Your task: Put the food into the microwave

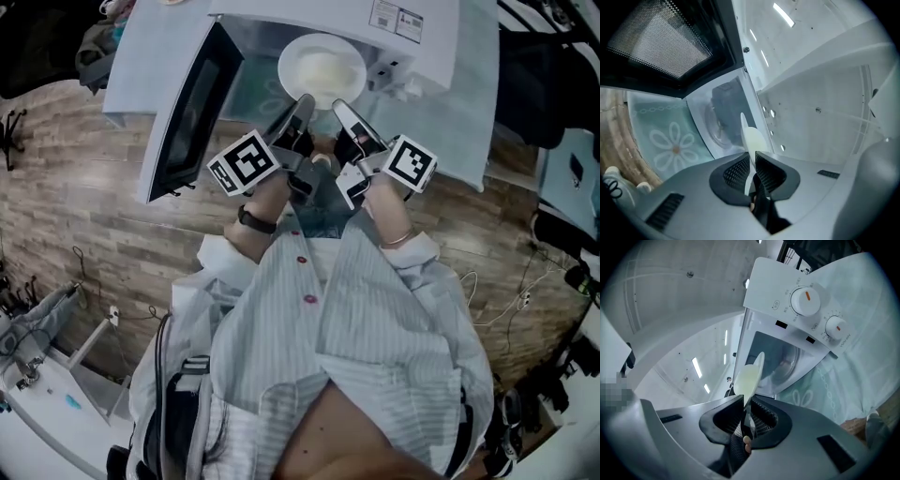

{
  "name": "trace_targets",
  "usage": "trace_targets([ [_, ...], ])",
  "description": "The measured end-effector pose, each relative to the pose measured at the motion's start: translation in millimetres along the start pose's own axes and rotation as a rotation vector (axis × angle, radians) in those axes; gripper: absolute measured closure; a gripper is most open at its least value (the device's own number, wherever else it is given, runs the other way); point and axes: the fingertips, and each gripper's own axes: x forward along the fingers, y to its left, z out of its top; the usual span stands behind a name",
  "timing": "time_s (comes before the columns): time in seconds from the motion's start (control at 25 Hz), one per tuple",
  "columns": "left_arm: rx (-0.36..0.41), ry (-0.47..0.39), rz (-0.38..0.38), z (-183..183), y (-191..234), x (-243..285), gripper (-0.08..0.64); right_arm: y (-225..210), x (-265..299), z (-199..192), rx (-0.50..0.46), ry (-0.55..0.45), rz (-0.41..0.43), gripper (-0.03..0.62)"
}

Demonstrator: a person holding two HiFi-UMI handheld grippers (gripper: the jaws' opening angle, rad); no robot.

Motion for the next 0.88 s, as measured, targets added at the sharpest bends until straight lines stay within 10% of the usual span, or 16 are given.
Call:
trace_targets([
  [0.88,-0.009,0.02,0.017,12,13,9,0.52,-4,19,3,-0.003,0.013,-0.008,0.534],
])
